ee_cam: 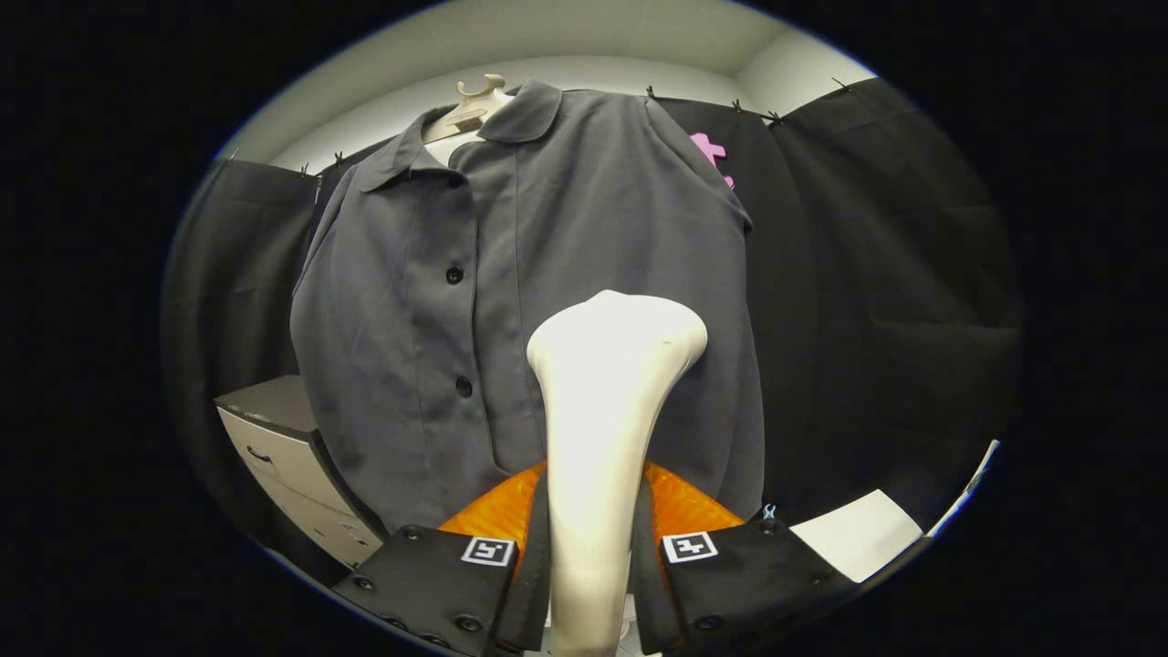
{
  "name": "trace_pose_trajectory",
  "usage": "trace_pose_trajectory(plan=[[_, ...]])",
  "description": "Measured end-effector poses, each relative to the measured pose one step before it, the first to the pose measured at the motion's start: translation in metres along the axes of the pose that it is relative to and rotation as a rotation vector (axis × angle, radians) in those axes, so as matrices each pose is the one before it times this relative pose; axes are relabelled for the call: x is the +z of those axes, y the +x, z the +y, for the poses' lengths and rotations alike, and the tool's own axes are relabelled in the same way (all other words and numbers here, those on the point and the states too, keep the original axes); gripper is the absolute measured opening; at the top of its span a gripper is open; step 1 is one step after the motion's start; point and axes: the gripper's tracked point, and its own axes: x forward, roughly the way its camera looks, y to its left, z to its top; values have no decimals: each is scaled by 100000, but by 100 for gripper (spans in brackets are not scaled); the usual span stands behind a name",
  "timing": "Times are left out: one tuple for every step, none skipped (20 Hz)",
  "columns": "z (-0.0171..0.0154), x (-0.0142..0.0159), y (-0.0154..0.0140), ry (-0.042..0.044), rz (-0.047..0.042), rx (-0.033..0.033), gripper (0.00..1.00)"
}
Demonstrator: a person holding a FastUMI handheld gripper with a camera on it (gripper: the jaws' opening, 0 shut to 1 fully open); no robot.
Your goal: Iron the clothes twice with a garment steamer, once on the left side and once on the right side.
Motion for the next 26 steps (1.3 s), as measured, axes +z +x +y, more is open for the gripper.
trace_pose_trajectory(plan=[[44,-532,-155,453,649,60,45],[29,-469,-117,477,827,-32,45],[-48,-564,-143,382,860,-69,45],[-23,-559,-131,347,771,-40,45],[2,-562,-62,246,833,-47,45],[-24,-679,-47,245,928,-179,45],[-31,-587,26,275,1029,-257,45],[-113,-684,-96,476,1005,-285,45],[-108,-690,-15,623,1013,-408,45],[-40,-649,-42,742,1131,-293,45],[-60,-766,-20,720,1056,-180,45],[-89,-533,-21,341,1060,-253,45],[-66,-576,-37,111,823,-381,45],[-102,-625,-26,46,960,-157,45],[-40,-438,-13,302,908,-46,45],[64,-259,-85,339,520,68,45],[17,-142,-13,62,299,-78,45],[100,-116,-144,-137,128,-57,45],[75,-162,-42,-294,150,-104,45],[97,71,-146,-284,13,36,45],[162,79,-219,-113,-204,148,45],[163,25,-402,50,-221,286,45],[253,128,-350,-52,-324,287,45],[328,191,-498,-236,-507,451,45],[351,225,-474,-423,-761,423,45],[339,235,-630,-716,-913,592,45]])
